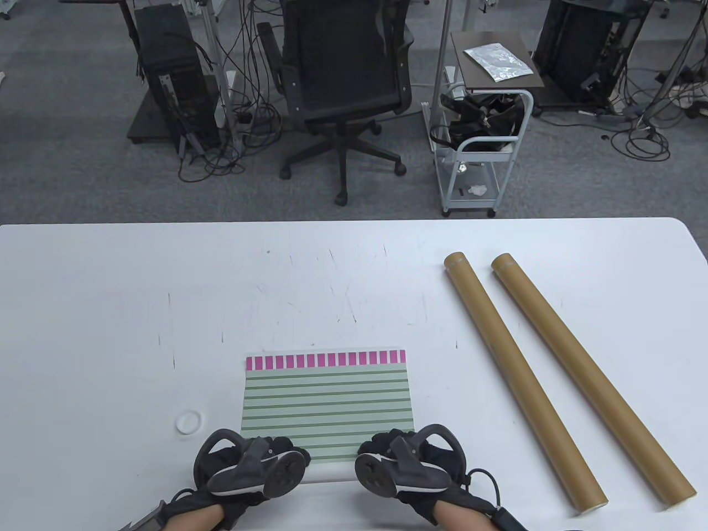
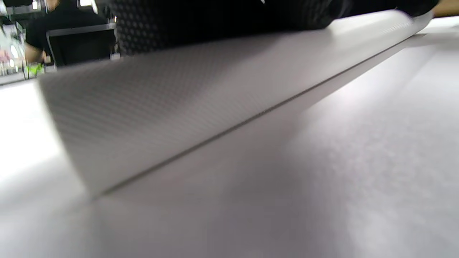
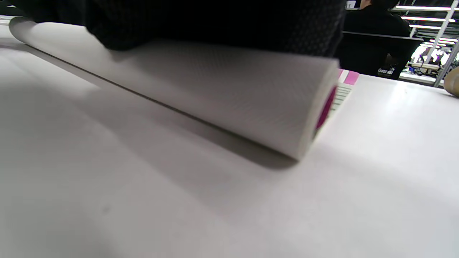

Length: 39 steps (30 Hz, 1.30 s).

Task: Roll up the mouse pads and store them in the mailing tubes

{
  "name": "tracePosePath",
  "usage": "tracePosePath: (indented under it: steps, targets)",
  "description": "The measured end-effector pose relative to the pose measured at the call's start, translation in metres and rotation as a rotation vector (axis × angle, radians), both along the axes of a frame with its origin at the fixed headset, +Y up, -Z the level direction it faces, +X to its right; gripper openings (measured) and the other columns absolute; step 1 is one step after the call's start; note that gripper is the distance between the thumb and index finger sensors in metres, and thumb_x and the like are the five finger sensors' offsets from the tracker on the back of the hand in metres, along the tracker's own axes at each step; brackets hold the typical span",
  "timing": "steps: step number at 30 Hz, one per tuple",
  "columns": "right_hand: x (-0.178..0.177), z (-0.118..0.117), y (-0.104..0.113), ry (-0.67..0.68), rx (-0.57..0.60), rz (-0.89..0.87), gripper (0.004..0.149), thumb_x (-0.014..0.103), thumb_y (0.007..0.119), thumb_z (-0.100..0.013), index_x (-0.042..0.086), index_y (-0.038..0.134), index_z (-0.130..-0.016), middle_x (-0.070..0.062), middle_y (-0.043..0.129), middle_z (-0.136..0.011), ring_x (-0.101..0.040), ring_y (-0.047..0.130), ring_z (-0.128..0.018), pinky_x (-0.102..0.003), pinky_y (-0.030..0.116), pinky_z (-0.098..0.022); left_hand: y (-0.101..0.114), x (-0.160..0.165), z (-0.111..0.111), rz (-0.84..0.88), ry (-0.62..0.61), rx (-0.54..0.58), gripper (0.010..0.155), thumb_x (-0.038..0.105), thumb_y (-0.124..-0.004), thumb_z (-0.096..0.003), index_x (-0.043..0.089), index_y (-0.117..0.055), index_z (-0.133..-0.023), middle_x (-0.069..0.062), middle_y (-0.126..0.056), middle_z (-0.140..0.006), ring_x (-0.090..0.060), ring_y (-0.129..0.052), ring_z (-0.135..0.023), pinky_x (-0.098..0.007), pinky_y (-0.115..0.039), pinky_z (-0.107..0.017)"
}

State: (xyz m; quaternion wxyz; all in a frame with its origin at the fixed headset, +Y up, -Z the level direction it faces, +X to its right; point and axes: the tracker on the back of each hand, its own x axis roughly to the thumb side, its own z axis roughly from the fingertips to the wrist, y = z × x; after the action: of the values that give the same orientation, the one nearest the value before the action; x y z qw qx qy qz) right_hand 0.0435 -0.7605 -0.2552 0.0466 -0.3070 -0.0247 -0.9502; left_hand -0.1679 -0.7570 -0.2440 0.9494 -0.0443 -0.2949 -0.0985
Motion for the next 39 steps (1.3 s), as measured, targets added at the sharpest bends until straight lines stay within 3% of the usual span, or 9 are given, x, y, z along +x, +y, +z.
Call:
tracePosePath:
  steps: [3,7,10,16,18,20,26,33,39]
  targets:
    - [0.002,-0.004,-0.001,-0.022,-0.034,-0.027,0.044,0.033,0.066,-0.045,0.024,0.078,-0.087,-0.003,0.089,-0.080,-0.025,0.092,-0.062,-0.040,0.080,-0.051,0.004,0.003,0.008,-0.043,-0.040,0.069,0.047,0.044,-0.071,-0.0419,0.035,-0.077,-0.087,0.007,-0.091,-0.083,-0.017,-0.098,-0.070,-0.027,-0.089,-0.051]
    - [0.004,-0.001,-0.001,-0.013,-0.005,-0.002,0.046,0.035,0.065,-0.047,0.023,0.077,-0.090,-0.004,0.088,-0.083,-0.025,0.092,-0.064,-0.041,0.080,-0.052,-0.001,0.004,0.003,-0.042,0.010,0.048,0.048,0.045,-0.074,-0.0398,0.035,-0.077,-0.086,0.007,-0.092,-0.080,-0.016,-0.099,-0.067,-0.026,-0.089,-0.049]
    - [0.012,-0.005,0.002,-0.021,-0.048,0.011,0.059,0.050,0.069,-0.043,0.022,0.073,-0.094,-0.004,0.085,-0.087,-0.026,0.092,-0.067,-0.041,0.080,-0.052,-0.004,0.001,-0.003,-0.004,0.047,-0.008,0.046,0.042,-0.070,-0.0419,0.035,-0.077,-0.087,0.007,-0.091,-0.081,-0.016,-0.099,-0.068,-0.026,-0.088,-0.049]
    - [0.009,-0.008,0.003,0.022,-0.178,0.007,0.050,0.043,0.071,-0.044,0.020,0.080,-0.087,-0.005,0.091,-0.076,-0.024,0.095,-0.057,-0.038,0.083,-0.046,-0.004,-0.005,-0.008,0.035,0.034,-0.101,0.045,0.042,-0.067,-0.0421,0.038,-0.077,-0.086,0.008,-0.093,-0.079,-0.014,-0.099,-0.066,-0.024,-0.088,-0.048]
    - [0.009,-0.008,0.004,0.024,-0.205,0.010,0.049,0.041,0.071,-0.044,0.019,0.081,-0.087,-0.006,0.090,-0.075,-0.025,0.096,-0.056,-0.039,0.083,-0.046,-0.004,-0.008,-0.007,0.050,0.023,-0.107,0.051,0.045,-0.068,-0.0421,0.042,-0.063,-0.093,0.008,-0.090,-0.082,-0.013,-0.099,-0.065,-0.023,-0.088,-0.047]
    - [0.009,-0.008,0.003,0.020,-0.203,-0.002,0.047,0.040,0.069,-0.045,0.019,0.081,-0.086,-0.006,0.091,-0.074,-0.025,0.095,-0.055,-0.039,0.083,-0.046,-0.003,-0.008,-0.004,0.031,-0.012,-0.063,0.052,0.047,-0.069,-0.0414,0.053,-0.055,-0.091,0.008,-0.074,-0.095,-0.010,-0.100,-0.065,-0.020,-0.089,-0.046]
    - [0.008,-0.007,0.002,0.017,-0.190,0.002,0.046,0.038,0.067,-0.046,0.020,0.080,-0.086,-0.006,0.089,-0.074,-0.025,0.095,-0.056,-0.040,0.082,-0.047,-0.002,0.005,0.006,-0.042,-0.059,0.025,0.050,0.049,-0.074,-0.0363,0.040,-0.074,-0.085,0.012,-0.089,-0.081,-0.012,-0.098,-0.067,-0.024,-0.088,-0.051]
    - [0.006,0.011,0.015,0.055,0.016,0.018,0.049,0.042,0.075,-0.043,0.022,0.080,-0.088,-0.003,0.090,-0.079,-0.024,0.094,-0.061,-0.040,0.082,-0.050,-0.005,0.004,-0.007,-0.037,0.014,-0.085,0.048,0.043,-0.068,-0.0403,0.040,-0.071,-0.088,0.010,-0.090,-0.082,-0.014,-0.099,-0.067,-0.023,-0.089,-0.048]
    - [0.007,0.003,0.006,0.028,-0.059,0.013,0.049,0.040,0.077,-0.044,0.022,0.078,-0.089,-0.003,0.089,-0.081,-0.024,0.094,-0.063,-0.040,0.081,-0.051,-0.004,0.006,-0.003,-0.028,-0.004,-0.051,0.047,0.040,-0.070,-0.0418,0.043,-0.066,-0.089,0.010,-0.078,-0.092,-0.016,-0.097,-0.071,-0.027,-0.089,-0.051]
